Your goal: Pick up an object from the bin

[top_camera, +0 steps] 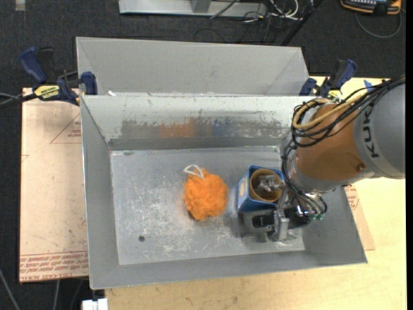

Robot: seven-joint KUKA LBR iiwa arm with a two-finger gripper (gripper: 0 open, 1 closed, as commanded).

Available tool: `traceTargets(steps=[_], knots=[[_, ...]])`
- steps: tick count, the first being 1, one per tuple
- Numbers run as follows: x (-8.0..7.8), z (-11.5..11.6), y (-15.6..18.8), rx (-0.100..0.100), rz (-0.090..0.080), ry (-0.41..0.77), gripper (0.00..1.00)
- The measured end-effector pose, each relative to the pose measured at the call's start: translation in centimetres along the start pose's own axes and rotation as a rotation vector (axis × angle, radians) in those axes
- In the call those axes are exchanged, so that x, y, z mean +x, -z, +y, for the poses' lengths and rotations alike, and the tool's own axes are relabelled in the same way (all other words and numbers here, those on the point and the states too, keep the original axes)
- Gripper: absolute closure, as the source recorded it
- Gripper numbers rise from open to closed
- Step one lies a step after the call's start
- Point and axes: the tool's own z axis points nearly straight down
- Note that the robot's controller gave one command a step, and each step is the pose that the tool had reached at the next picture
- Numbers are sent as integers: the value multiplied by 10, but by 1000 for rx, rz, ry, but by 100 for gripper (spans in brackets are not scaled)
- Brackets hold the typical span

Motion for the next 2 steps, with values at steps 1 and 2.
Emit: traceTargets(steps=[1, 2], knots=[[-53, 5, -13, 3, -18, 55, 100], [-53, 5, -13, 3, -18, 55, 100]])
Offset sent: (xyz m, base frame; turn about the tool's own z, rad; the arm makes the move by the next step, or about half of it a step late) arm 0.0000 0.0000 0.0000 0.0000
